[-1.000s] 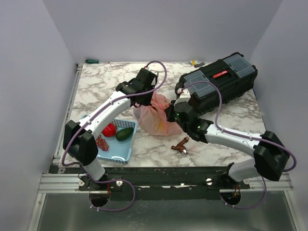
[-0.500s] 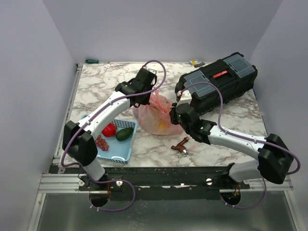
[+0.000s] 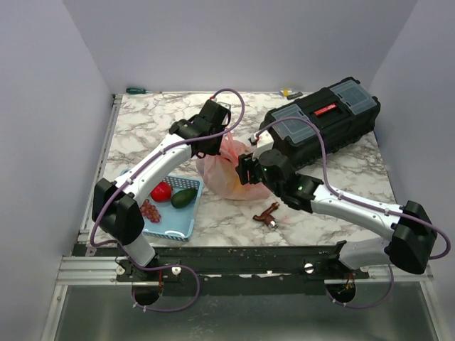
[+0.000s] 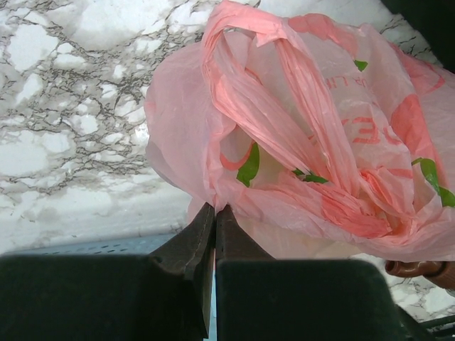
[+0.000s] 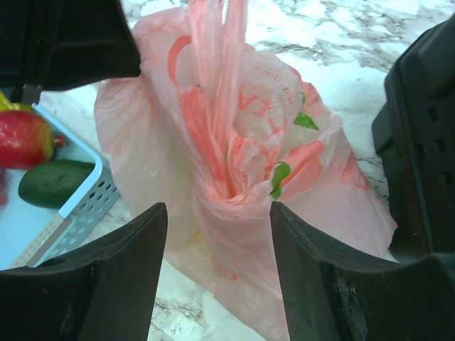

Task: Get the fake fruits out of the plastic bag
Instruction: Untie the plastic bag at the center of the board.

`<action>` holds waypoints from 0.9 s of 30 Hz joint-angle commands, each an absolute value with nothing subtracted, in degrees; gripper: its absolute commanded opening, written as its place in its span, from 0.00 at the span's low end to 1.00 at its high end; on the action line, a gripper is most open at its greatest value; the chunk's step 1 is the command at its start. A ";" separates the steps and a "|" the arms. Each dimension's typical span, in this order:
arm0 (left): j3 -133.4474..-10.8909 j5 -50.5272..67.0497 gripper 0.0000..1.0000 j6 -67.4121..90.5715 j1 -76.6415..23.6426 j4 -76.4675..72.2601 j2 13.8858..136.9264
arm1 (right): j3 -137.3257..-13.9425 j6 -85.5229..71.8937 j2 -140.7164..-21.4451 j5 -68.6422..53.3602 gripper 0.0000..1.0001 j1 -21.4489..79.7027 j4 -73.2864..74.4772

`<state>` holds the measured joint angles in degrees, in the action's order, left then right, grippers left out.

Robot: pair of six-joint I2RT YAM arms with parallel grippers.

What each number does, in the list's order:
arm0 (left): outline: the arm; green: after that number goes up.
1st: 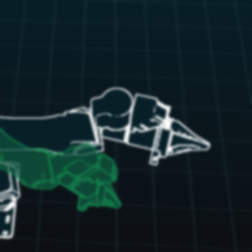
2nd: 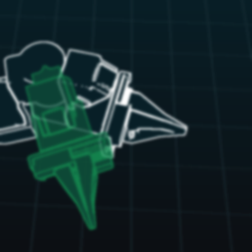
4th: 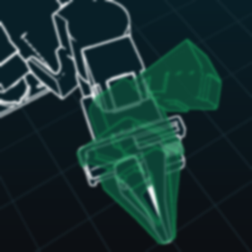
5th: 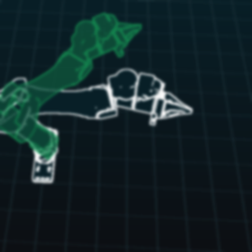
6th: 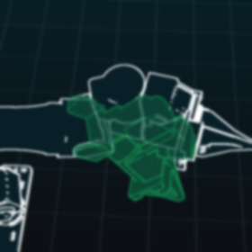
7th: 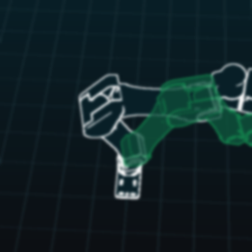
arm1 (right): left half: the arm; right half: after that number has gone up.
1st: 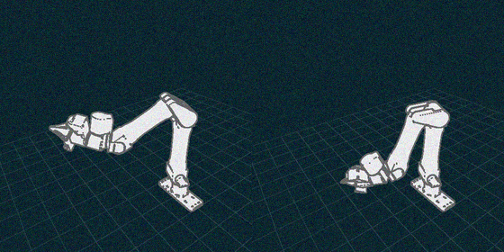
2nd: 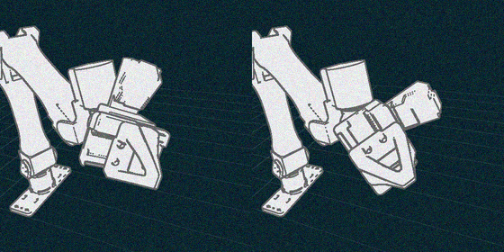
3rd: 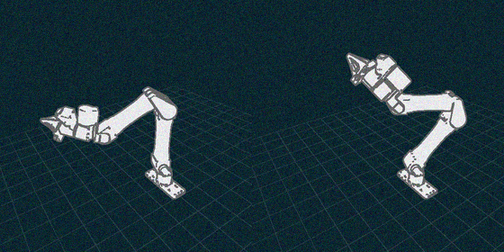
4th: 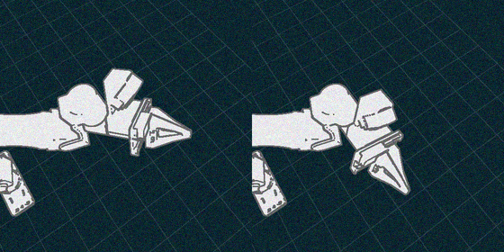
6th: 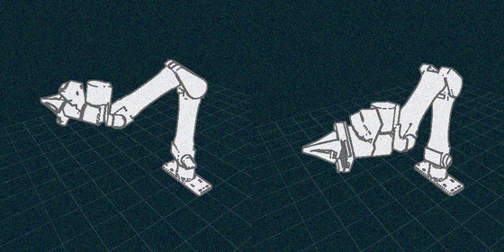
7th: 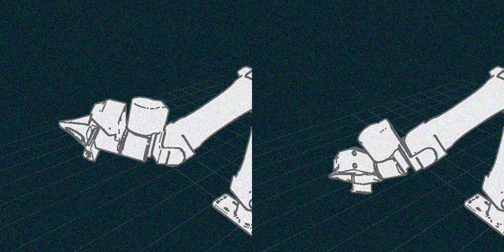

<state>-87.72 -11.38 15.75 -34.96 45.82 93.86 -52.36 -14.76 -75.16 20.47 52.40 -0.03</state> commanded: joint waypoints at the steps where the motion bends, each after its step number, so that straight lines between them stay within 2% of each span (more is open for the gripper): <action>1: -89.79 -10.00 0.00 15.82 -34.80 46.63 93.86 | -52.65 -12.67 -77.38 24.44 0.65 55.13 0.57; 12: -89.15 -10.84 0.00 15.64 -34.80 46.12 93.61 | -53.15 -20.26 -83.38 44.39 0.69 55.90 2.30; 14: -89.71 -11.14 0.00 15.64 -34.82 46.50 94.07 | -52.48 -21.54 -83.37 45.65 0.61 55.90 2.39; 19: -89.25 -14.10 0.00 16.45 -34.73 46.76 93.76 | -50.08 -22.99 -81.22 46.84 0.23 55.90 0.58; 21: -90.43 -15.60 0.00 17.06 -34.46 47.85 94.15 | -48.68 -23.61 -79.98 47.79 0.12 55.84 -1.83; 25: -89.37 -15.89 0.00 17.67 -33.90 47.33 92.94 | -46.31 -24.45 -77.30 45.52 0.01 55.43 -4.53; 27: -89.42 -15.23 0.00 17.25 -33.72 46.92 92.42 | -44.16 -23.85 -75.64 41.85 0.01 55.09 -7.77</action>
